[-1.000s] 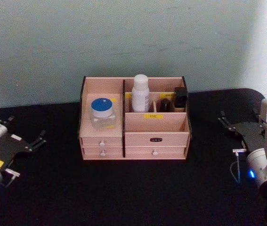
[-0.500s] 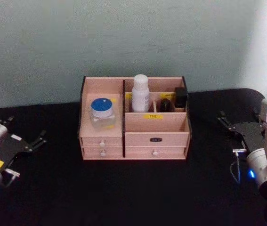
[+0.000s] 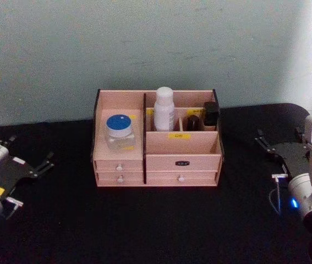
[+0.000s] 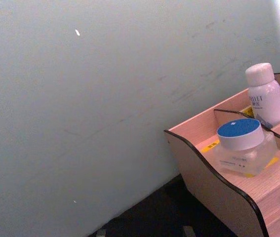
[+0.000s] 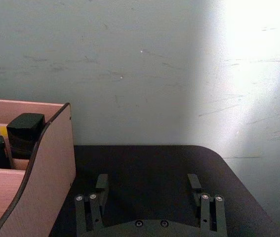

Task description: Pick up the facial cleanser and watermelon frost from the table and place them into the tiered storage box.

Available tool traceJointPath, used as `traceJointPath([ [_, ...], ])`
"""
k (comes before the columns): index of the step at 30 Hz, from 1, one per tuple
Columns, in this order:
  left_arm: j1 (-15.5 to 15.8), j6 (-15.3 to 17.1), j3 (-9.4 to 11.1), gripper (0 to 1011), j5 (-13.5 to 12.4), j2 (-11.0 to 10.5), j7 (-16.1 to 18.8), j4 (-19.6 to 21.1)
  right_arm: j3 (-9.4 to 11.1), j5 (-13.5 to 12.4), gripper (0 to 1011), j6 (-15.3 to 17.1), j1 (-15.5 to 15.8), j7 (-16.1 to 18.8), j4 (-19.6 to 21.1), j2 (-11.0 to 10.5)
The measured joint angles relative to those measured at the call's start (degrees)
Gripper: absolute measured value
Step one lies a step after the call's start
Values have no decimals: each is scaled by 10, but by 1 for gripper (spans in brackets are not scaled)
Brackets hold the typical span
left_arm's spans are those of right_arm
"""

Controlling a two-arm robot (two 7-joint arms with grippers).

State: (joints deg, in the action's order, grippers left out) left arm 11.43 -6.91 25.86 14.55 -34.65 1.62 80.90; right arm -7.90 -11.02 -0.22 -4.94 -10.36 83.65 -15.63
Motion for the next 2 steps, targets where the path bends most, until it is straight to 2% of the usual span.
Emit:
traceJointPath([
  [2,0,0,0,1001,0,0,0,0,0,0,1000,0,0,0,0,0],
])
